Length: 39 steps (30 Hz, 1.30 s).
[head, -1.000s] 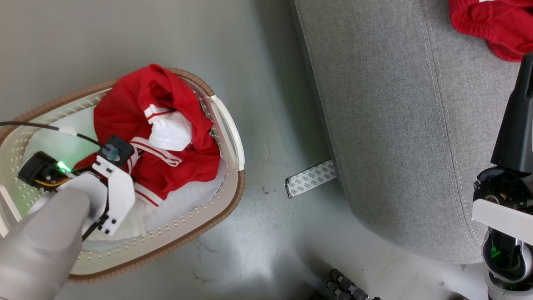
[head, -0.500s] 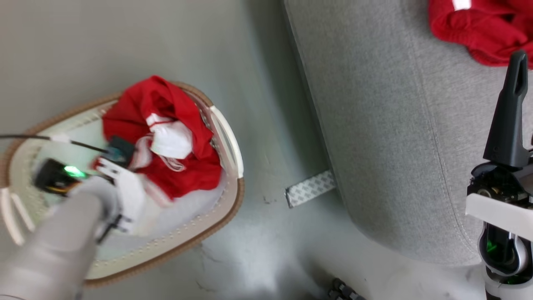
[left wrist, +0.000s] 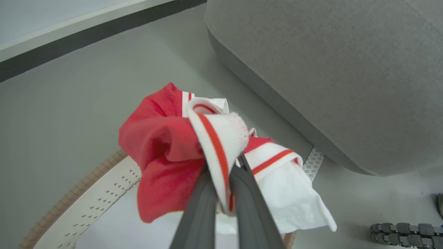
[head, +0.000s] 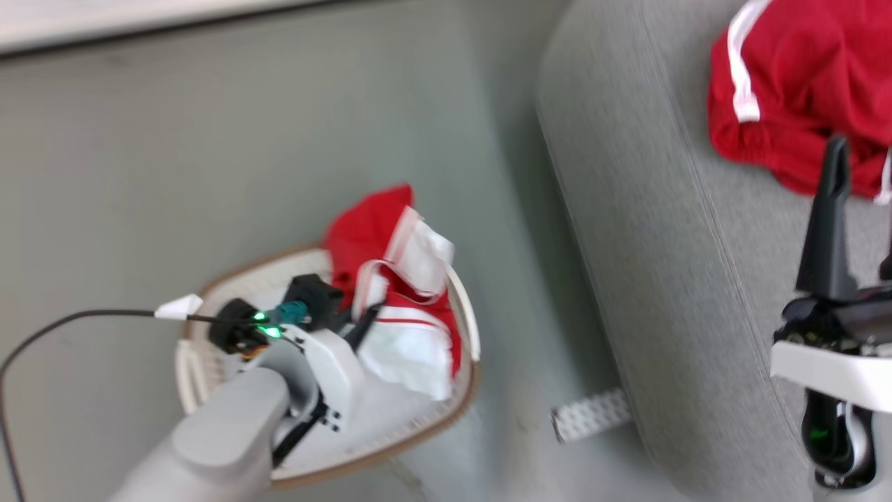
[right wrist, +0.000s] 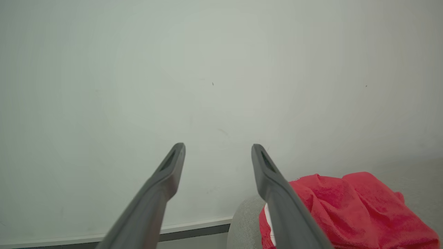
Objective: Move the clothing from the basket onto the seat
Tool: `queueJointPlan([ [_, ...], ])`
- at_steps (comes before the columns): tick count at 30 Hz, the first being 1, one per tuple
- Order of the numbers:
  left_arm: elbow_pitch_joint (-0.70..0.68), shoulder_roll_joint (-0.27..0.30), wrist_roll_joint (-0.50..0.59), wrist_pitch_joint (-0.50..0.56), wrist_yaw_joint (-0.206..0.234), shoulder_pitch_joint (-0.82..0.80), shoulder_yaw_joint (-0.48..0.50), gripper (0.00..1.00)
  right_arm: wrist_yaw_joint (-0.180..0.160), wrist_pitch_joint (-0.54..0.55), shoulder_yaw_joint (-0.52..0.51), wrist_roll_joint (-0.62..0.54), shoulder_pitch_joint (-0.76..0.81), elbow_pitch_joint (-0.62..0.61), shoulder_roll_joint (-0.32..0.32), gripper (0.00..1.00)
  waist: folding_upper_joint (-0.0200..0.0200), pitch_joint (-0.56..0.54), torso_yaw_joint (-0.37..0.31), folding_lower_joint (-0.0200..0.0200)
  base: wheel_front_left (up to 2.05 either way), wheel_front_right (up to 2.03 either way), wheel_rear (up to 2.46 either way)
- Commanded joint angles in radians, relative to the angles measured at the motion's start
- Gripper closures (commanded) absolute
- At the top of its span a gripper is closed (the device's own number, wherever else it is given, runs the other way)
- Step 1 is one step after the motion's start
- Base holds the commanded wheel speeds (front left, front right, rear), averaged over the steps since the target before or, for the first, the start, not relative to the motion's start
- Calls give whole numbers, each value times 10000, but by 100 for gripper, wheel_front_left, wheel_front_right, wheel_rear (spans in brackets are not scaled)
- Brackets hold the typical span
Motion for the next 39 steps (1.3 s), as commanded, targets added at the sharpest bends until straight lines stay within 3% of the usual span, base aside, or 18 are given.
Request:
queueJointPlan([
  [1, -130, -81, -203, -108, 2, 175, 17, 100, -22, -18, -26, -56, 236, 104, -22, 0, 0, -1156, 908, 1, 0, 0, 0],
  [9, -1732, -251, -405, -579, 71, 610, -25, 100, -22, -19, -37, -129, 1088, 1034, -23, 0, 0, -2842, 1837, 1, 0, 0, 0],
  [18, -3878, -67, -792, -25, 660, 515, 276, 100, -22, -18, 488, 19, 1933, 1823, -23, 0, 0, -4265, 2430, 1, 0, 0, 0],
  [29, -6146, 233, -966, 1068, 1396, -582, 923, 100, -23, -19, 1131, -31, 2175, 2183, -22, 0, 0, -4750, 2992, 1, 0, 0, 0],
  [39, -6828, 199, -1213, 1219, 1732, -690, 1234, 100, -23, -18, 1863, 6, 2391, 2456, -20, 0, 0, -4955, 3264, 1, 0, 0, 0],
])
